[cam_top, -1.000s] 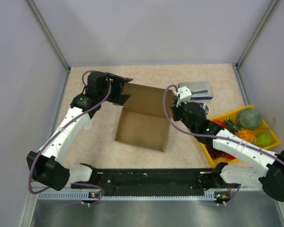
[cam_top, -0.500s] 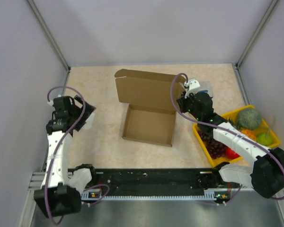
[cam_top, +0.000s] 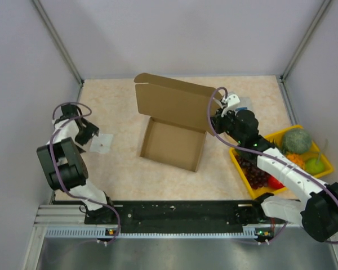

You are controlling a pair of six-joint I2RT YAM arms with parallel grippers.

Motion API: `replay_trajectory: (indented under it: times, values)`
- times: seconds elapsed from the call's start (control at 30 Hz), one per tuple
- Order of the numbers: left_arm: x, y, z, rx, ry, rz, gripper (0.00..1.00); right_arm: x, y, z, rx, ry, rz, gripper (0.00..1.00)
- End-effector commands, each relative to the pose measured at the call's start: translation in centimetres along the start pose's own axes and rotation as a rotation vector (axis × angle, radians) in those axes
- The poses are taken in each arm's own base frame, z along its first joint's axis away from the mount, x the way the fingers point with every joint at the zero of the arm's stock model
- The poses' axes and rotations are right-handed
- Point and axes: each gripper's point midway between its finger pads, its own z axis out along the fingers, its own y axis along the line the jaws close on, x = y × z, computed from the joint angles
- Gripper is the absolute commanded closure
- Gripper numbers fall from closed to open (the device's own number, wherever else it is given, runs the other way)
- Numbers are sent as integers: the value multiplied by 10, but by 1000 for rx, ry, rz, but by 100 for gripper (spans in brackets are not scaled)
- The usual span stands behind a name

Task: Fold the paper box

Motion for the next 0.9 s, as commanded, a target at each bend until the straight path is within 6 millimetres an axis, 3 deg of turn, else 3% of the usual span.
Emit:
replay_trajectory:
  times: [0.0,0.2,0.4,0.43,0.57,0.67,0.7,0.73,0.8,0.87]
  values:
    - [-15,0,17,-62,-13,129,2,-47,10,-11,-45,-158,3,100]
    - [11,1,30,-155,54,171,5,-54,16,-14,-78,-185,-2,100]
    - [31,5,42,-152,98,98,16,-48,16,-12,-79,-175,2,100]
    - [31,4,43,-149,96,88,20,-48,16,-12,-79,-175,2,100]
    - [26,-2,40,-119,65,55,70,-45,16,-12,-85,-170,6,100]
    - [21,-4,35,-98,38,35,86,-43,17,-12,-86,-167,6,100]
    - [21,-3,32,-104,34,31,96,-43,16,-12,-85,-164,8,100]
    - [19,-4,27,-94,23,25,100,-41,17,-10,-85,-158,7,100]
    - [19,-3,19,-86,12,32,100,-40,16,-8,-83,-152,10,100]
    - [15,-5,0,-49,-14,53,100,-37,16,-6,-84,-142,16,100]
